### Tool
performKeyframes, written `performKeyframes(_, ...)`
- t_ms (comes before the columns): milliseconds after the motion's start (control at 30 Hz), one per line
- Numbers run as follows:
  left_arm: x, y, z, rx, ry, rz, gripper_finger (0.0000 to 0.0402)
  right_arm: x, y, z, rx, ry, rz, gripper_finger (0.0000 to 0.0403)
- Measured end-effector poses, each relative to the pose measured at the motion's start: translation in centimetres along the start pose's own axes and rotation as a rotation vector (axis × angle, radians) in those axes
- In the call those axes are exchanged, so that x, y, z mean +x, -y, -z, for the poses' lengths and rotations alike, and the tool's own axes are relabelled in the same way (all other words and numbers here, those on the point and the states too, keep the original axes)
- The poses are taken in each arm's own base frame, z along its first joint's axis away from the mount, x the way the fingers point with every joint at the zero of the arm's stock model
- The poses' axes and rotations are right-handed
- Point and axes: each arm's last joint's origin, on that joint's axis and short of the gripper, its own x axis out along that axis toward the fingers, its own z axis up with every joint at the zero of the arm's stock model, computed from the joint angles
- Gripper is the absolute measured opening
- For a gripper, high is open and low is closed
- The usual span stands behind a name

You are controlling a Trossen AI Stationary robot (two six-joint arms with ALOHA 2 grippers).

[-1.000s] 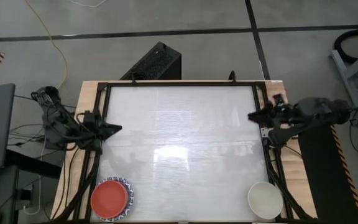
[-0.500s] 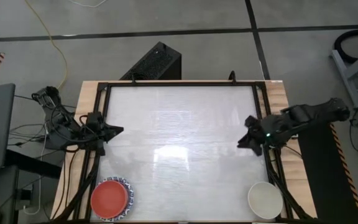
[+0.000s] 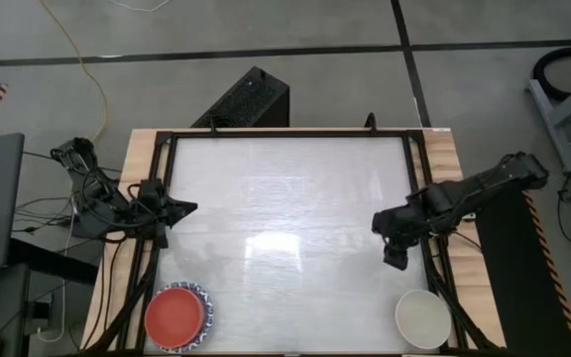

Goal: Nest bowls inside each other by size order
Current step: Stack the gray bowl onto the orange bowl

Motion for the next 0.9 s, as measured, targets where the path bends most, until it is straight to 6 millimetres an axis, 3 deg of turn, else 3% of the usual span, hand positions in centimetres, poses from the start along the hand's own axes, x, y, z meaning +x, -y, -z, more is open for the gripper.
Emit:
performKeyframes(267,0.0,-0.2,0.2,0.019,-0.011,-0.009,0.0000,1.8,-1.5,2.0,-0.093,-0.183,0.043,0.0255)
performKeyframes(900,0.3,0.3,0.6,0.008,-0.016,-0.024,0.0000,5.0,-4.0,6.3,-0.329,-0.258,0.230,0.0255)
